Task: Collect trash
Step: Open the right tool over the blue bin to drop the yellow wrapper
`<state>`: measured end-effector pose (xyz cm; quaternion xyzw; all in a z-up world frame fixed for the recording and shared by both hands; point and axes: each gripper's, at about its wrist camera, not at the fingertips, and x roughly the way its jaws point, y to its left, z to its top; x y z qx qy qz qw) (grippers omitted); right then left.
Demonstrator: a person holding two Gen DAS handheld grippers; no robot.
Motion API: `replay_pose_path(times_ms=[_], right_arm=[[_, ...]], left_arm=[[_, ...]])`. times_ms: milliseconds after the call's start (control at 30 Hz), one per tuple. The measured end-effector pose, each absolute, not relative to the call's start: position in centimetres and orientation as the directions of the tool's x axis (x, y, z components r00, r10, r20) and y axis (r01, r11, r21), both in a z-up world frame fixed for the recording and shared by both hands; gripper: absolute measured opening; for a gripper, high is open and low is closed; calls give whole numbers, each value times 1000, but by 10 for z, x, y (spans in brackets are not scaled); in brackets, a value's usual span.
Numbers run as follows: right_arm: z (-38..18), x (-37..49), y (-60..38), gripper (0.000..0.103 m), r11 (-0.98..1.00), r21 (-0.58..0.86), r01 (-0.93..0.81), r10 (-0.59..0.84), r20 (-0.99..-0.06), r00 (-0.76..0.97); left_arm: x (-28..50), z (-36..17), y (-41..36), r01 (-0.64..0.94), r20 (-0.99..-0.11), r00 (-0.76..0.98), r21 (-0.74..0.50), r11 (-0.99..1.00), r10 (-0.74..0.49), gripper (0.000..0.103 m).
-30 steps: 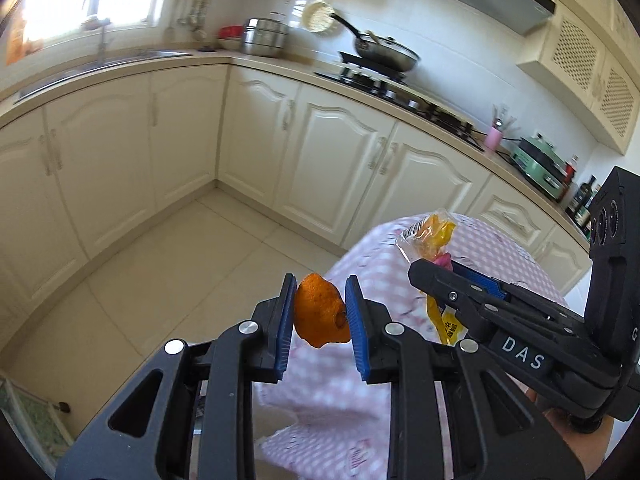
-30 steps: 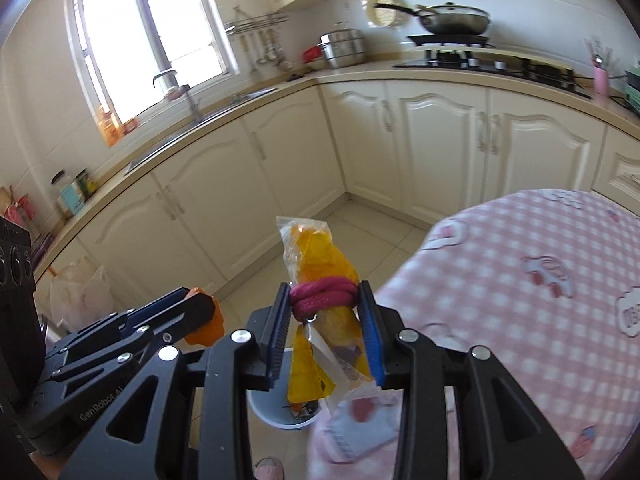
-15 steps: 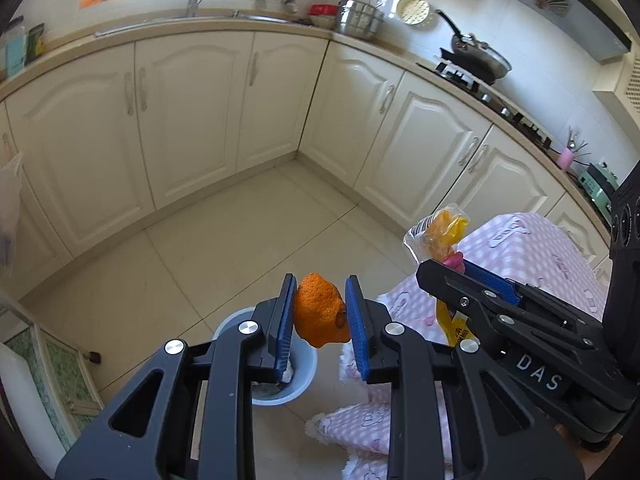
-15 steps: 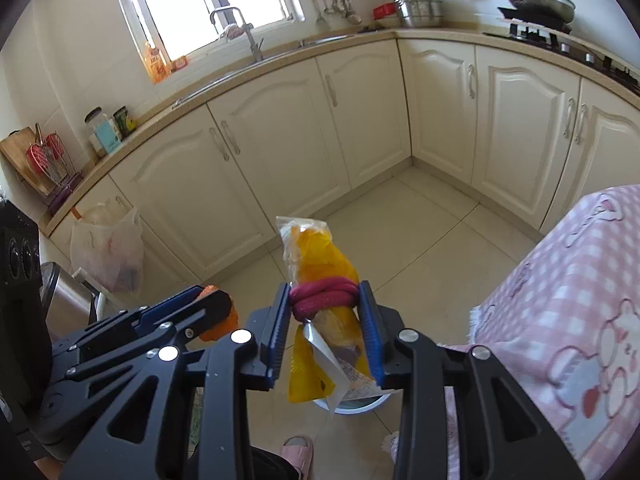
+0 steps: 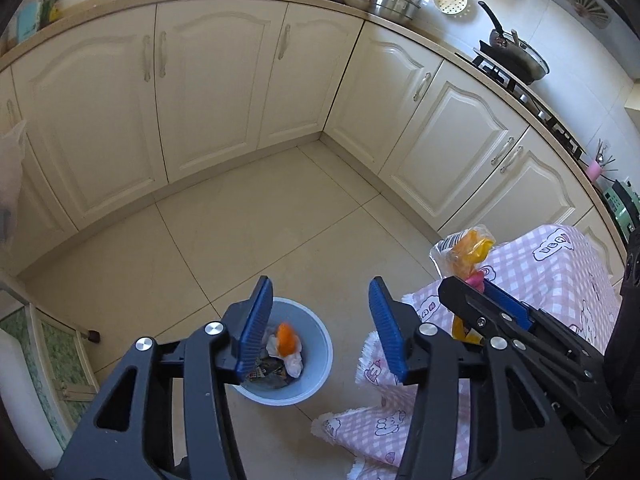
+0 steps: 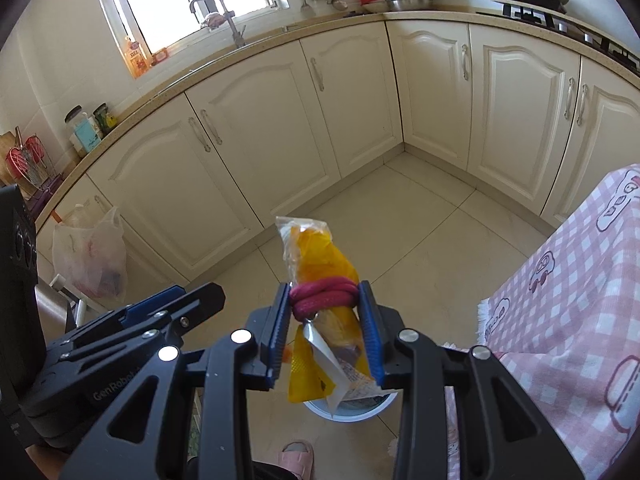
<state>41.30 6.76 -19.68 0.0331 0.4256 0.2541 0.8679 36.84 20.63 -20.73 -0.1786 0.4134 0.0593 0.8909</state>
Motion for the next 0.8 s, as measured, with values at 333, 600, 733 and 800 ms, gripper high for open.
replay_pose_path(times_ms=[333,600,733,800], right_arm=[[-215,416,80,34,861,291,-418,479,-742,469],[-210,418,91,37,850,316,-421,505,-713,486],[-201,419,88,58,862,313,-398,494,-695,523],[-195,417,86,58,862,311,-400,495,-685,535]], left_arm=[[361,-219,219,-301,-784,621,-236,924,2,57],[354,-213,227,-337,-775,631,-230,913,38,72],[349,-205,235,-354,-762,647,-249,901,43,76],[345,-199,234,-350,-751,659,-246,904,51,80]])
